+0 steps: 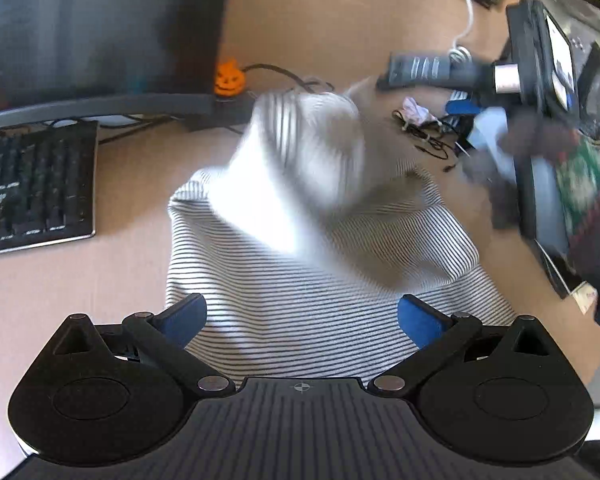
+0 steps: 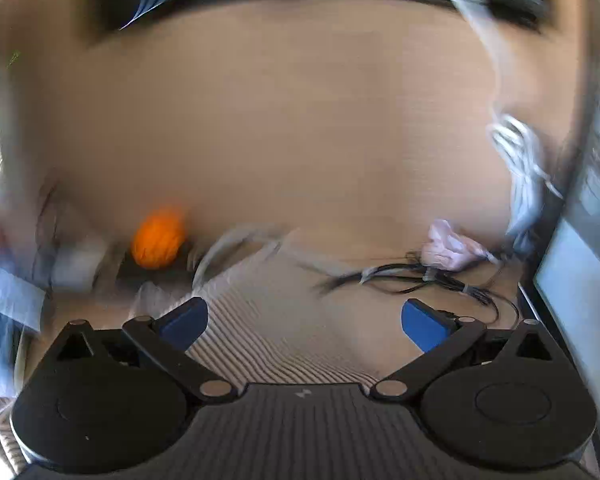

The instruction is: Fold clothes

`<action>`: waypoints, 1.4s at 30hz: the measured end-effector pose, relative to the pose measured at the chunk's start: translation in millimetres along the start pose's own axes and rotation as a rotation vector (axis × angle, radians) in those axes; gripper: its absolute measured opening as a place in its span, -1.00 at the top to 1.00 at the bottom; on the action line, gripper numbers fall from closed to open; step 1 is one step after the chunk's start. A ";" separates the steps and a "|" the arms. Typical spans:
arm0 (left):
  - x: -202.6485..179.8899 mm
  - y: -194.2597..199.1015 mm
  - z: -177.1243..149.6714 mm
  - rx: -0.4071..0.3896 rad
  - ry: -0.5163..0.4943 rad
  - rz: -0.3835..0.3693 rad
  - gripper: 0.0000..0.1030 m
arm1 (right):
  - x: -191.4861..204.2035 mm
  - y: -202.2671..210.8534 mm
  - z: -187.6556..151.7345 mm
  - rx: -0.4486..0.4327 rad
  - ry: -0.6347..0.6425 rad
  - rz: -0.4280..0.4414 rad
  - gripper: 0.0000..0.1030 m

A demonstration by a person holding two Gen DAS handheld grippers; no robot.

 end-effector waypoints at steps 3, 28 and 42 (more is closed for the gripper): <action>-4.7 -10.0 2.5 0.030 0.004 -0.034 -1.00 | 3.9 -1.1 -7.4 0.021 0.144 0.004 -1.00; -46.7 -60.6 77.2 0.000 0.040 -0.163 -1.00 | -48.9 38.2 9.2 -0.084 -0.100 -0.057 -1.00; -18.9 -100.2 29.4 0.175 -0.007 -0.016 -1.00 | 15.6 7.9 -124.5 0.327 0.324 0.203 -1.00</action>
Point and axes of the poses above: each gripper's, at about its wrist camera, not at the fingertips, and y roughly against the way its jaws point, x to its left, z to its top, the point moved 8 cm from there along -y, roughly the way its jaws point, and after that the axes turned 15 degrees about y, right-handed, at the moved point
